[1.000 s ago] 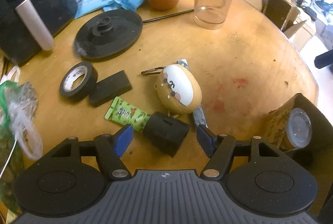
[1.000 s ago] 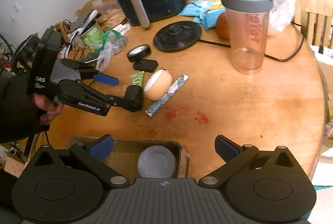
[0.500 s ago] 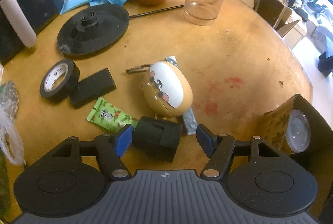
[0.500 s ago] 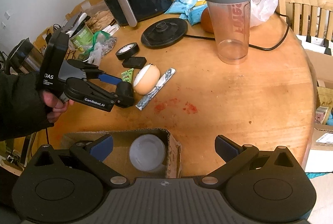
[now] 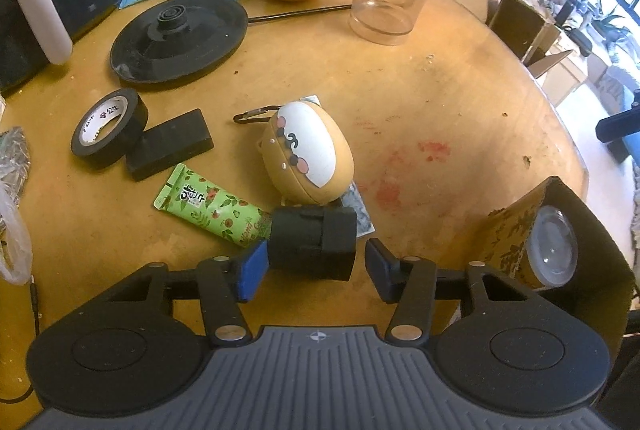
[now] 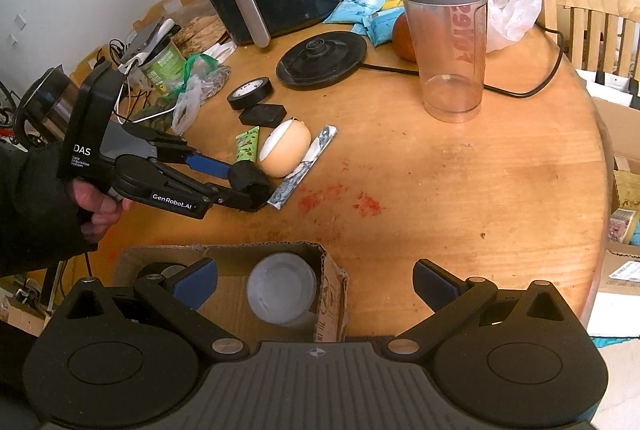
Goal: Organize objects
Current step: 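Reach the left gripper to the black cylindrical holder and close on it, then lift the black holder with the left gripper while the right reaches toward the orange shiba-face pouch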
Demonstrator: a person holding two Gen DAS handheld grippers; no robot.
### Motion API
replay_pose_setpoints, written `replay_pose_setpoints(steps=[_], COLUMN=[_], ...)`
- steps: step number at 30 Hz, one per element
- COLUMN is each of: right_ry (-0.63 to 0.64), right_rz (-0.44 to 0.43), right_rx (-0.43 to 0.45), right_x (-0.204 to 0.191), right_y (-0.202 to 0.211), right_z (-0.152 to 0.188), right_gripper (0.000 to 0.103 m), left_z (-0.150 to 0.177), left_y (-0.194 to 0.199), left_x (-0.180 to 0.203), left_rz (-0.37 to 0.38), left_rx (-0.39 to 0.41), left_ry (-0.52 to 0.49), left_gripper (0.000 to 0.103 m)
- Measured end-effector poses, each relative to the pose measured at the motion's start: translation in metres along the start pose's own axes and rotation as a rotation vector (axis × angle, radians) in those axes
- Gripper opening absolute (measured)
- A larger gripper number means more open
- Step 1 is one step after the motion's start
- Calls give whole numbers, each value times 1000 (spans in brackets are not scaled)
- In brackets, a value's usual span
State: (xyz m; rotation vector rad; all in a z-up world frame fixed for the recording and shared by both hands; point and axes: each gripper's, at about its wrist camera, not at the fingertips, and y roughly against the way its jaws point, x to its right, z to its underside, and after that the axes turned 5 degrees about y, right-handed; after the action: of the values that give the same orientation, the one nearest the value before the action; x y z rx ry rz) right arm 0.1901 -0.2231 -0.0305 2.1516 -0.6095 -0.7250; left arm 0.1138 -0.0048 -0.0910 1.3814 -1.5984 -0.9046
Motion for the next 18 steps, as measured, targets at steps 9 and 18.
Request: replay_pose_setpoints(steps=[9, 18], right_ry=[-13, -10], right_rz=[2, -4], right_rx=[-2, -1], right_x=[5, 6], right_y=[3, 5], right_z=[4, 7], right_gripper=[103, 103], left_z=[-5, -3], left_y=[-1, 1], left_x=[3, 5], left_rz=[-33, -52], left_rx=[20, -4], left_ry=[4, -7], left_gripper=[52, 45])
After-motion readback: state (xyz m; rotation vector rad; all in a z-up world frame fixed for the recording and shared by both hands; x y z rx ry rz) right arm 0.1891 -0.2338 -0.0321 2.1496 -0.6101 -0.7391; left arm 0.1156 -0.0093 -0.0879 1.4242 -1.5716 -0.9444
